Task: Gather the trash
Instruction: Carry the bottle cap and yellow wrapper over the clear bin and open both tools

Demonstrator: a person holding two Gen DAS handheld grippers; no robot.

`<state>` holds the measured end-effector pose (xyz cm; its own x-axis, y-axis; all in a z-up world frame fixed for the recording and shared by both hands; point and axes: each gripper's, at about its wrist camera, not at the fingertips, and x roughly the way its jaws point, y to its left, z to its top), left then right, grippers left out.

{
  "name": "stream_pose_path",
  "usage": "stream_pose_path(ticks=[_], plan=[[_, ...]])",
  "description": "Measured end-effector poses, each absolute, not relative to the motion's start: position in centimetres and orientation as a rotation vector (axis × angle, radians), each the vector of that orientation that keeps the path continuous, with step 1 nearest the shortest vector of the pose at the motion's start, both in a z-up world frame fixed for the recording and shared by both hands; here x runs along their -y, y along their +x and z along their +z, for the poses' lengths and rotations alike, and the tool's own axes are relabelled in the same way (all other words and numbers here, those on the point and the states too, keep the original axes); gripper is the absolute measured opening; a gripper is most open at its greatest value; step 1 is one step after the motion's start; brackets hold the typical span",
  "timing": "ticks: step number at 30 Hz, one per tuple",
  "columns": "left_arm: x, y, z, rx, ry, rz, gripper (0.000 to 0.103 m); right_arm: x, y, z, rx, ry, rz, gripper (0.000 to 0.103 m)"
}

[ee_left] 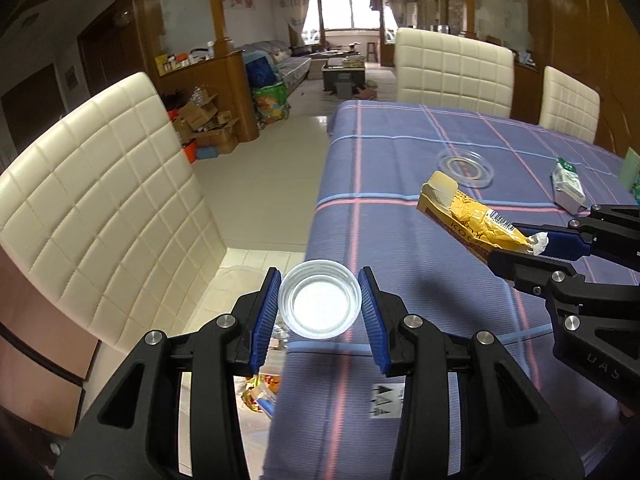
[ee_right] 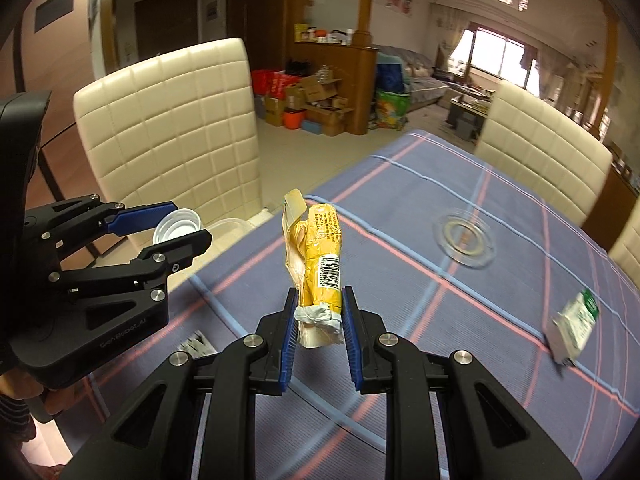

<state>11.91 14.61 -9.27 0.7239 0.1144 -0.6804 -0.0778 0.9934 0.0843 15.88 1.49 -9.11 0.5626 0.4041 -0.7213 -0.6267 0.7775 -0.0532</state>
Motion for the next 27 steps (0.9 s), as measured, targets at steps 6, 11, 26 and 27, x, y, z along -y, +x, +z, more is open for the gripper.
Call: stream_pose_path(ticks=[6, 11, 26, 27], plan=[[-16.8, 11.4, -9.6, -0.753, 0.036, 0.149, 0.041, -4.2, 15.9, -9.4, -0.763, -0.342, 0.659, 0.021], [-18.6, 11.1, -10.0, -0.756, 0.016, 0.174, 0.041, -5.7, 15.9, -9.7, -0.769, -0.356, 0.683, 0.021], [-22.5, 11.4, -11.3, -0.77, -0.025, 0.226, 0.041, -9.6, 16.9, -11.0, -0.792, -0.375, 0.735, 0.021], [-22.7, 11.4, -11.4, -0.769, -0.028, 0.229, 0.041, -9.9, 17.1, -11.0, -0.791, -0.374, 0.739, 0.021]])
